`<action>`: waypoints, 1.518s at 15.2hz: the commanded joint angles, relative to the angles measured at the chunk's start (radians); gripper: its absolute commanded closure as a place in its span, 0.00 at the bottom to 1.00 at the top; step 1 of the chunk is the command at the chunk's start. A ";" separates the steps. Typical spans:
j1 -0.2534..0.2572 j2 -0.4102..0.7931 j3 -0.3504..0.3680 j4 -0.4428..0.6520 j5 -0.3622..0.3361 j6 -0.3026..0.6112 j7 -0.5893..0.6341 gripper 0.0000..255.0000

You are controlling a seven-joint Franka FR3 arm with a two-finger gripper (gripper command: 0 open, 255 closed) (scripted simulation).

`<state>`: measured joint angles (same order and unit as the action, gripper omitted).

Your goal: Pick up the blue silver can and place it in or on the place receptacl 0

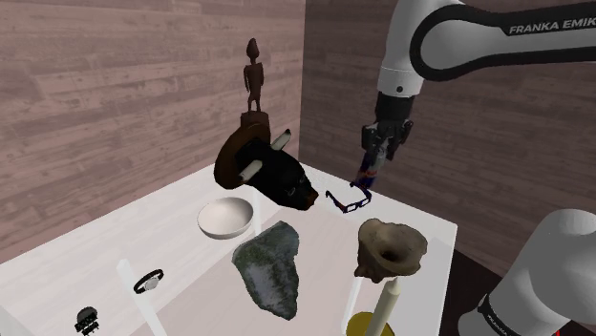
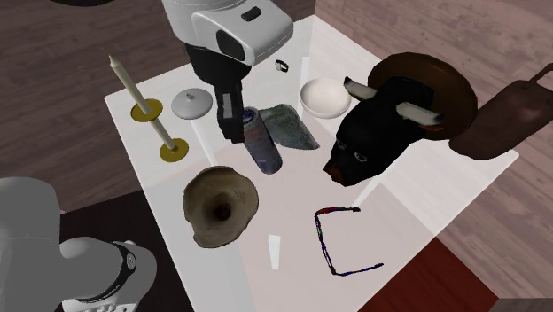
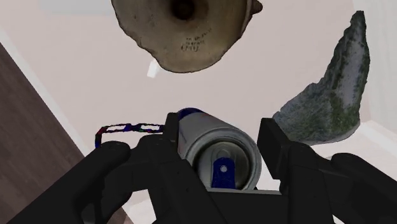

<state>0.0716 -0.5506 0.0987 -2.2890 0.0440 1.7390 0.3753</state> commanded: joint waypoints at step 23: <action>0.024 -0.312 0.002 -0.391 0.026 0.079 -0.004 1.00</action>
<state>0.0938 -0.8590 0.0971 -2.6638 0.0674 1.8043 0.3684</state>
